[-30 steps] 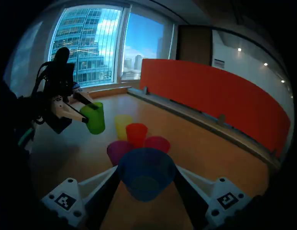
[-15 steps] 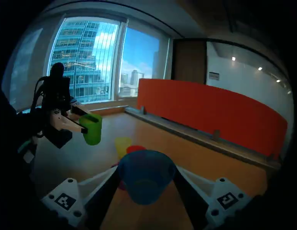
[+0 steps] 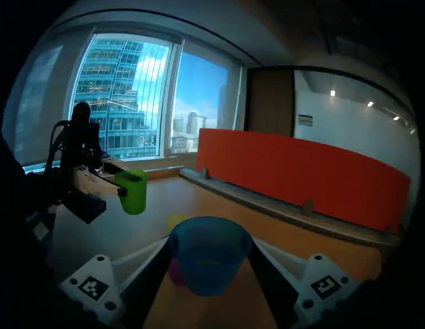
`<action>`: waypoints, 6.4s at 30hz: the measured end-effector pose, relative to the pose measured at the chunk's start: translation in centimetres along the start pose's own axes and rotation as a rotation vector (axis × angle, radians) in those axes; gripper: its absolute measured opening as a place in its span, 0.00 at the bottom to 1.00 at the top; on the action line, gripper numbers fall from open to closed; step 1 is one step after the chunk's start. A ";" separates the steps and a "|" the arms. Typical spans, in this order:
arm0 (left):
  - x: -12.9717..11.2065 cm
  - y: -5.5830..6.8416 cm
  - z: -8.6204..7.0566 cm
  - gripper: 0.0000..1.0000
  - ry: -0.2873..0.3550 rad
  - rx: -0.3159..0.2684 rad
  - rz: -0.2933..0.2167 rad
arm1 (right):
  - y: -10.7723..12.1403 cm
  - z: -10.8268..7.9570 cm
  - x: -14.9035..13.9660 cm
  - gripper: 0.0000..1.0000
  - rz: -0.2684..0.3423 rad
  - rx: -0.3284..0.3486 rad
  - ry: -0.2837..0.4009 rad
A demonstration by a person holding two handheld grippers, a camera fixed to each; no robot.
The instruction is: Pour water
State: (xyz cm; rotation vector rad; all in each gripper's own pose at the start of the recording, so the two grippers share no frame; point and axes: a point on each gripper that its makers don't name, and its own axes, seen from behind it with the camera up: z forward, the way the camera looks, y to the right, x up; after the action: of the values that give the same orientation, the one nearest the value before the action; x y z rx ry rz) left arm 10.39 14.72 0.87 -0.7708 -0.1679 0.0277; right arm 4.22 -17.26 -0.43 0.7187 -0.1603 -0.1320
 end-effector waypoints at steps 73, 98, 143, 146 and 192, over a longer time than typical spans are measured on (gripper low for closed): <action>2.1 4.6 0.3 0.87 0.132 -0.087 0.018 | -2.4 1.4 10.6 0.93 -0.280 0.067 0.117; 1.9 6.1 0.3 0.87 0.127 -0.115 0.017 | -4.6 4.1 15.8 0.93 -0.566 0.085 0.144; 2.1 7.9 1.2 0.87 0.127 -0.161 0.020 | -5.9 7.2 18.2 0.92 -0.955 0.068 0.150; 2.1 7.9 1.3 0.87 0.128 -0.162 0.020 | -6.0 7.2 18.3 0.92 -0.967 0.067 0.153; 2.1 8.0 1.2 0.87 0.130 -0.162 0.029 | -5.1 7.7 20.5 0.92 -1.150 0.007 0.167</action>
State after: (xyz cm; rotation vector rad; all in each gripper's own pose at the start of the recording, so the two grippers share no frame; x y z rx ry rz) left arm 12.60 21.48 -3.54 -0.9335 -0.0356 -0.0081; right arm 22.46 -29.56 3.92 0.7528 0.4340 -1.1627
